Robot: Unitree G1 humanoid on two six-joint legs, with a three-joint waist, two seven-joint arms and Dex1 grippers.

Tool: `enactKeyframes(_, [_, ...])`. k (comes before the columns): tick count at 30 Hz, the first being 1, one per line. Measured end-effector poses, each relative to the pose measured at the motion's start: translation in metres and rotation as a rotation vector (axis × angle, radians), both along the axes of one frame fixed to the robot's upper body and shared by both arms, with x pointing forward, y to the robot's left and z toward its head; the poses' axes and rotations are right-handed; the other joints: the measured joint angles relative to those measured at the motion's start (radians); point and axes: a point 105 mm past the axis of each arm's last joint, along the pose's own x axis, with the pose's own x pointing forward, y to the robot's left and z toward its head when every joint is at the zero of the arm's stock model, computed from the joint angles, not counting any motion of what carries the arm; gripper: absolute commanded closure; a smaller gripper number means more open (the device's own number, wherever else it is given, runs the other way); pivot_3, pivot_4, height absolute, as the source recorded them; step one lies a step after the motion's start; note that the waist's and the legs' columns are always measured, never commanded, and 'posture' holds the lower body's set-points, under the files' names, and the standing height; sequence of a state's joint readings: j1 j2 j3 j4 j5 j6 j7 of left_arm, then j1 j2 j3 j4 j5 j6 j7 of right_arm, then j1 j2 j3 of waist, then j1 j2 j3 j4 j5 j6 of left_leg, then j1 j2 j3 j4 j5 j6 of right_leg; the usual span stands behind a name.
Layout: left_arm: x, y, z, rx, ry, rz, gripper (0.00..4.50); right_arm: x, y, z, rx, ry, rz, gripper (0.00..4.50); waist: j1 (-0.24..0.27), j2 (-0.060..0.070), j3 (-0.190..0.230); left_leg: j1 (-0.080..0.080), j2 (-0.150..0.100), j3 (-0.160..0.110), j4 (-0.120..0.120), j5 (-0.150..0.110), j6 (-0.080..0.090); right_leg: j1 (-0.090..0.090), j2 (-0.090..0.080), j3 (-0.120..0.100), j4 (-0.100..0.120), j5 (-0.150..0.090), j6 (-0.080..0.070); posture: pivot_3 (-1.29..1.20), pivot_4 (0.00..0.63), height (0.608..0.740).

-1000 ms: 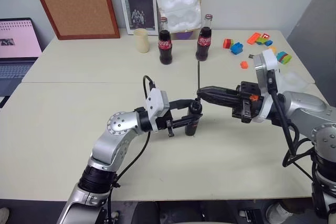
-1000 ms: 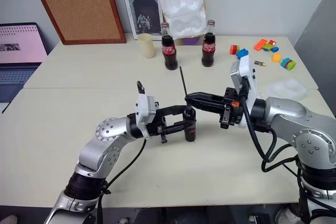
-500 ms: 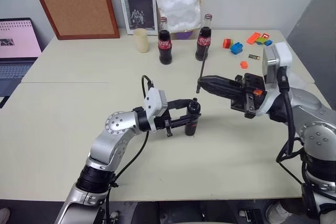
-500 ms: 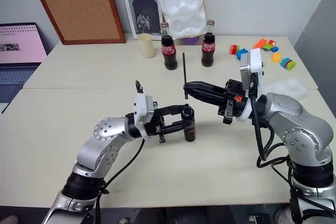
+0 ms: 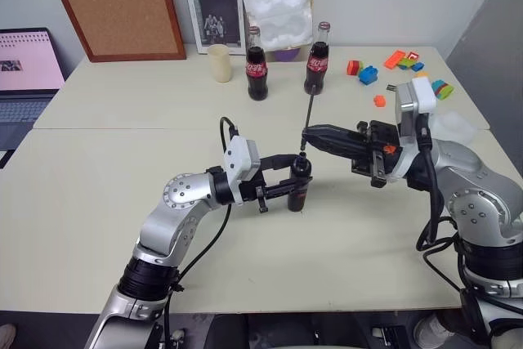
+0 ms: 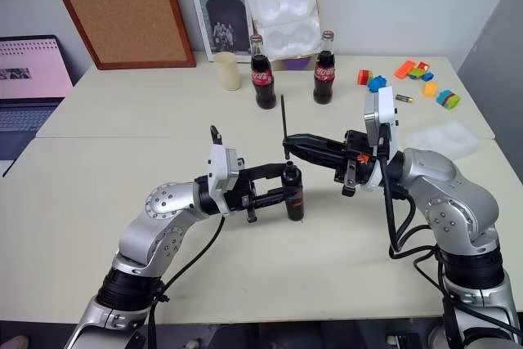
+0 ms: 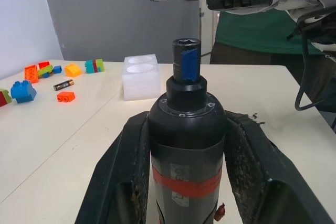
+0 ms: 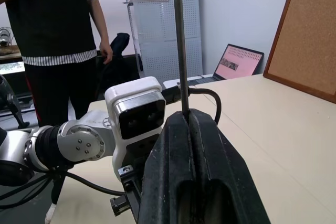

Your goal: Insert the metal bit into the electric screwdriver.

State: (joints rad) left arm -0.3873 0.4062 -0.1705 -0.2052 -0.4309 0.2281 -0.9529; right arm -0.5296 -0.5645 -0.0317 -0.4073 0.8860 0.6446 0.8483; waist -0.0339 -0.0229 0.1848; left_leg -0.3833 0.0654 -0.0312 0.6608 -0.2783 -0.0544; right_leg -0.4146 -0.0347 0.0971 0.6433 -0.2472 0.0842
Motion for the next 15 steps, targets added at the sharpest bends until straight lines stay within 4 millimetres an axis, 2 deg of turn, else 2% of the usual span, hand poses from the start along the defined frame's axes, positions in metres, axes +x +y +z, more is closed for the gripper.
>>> enactKeyframes(10, [0.000, 0.000, 0.000, 0.000, 0.000, 0.000, 2.86, 0.001, 0.002, -0.002, 0.004, 0.018, -0.005, 4.50, 0.000, 0.000, 0.000, 0.000, 0.000, 0.000, 0.000, 0.000, 0.000, 0.000, 0.000, 0.000, 0.000, 0.000, 0.000, 0.00, 0.150, 0.740])
enactKeyframes(15, [0.000, 0.000, 0.000, 0.000, 0.000, 0.000, 2.86, -0.001, -0.001, -0.012, 0.001, 0.049, -0.008, 4.50, -0.001, 0.000, 0.000, 0.000, 0.000, 0.000, 0.000, 0.000, 0.000, 0.000, 0.000, 0.000, 0.000, 0.000, 0.000, 0.00, 0.150, 0.740])
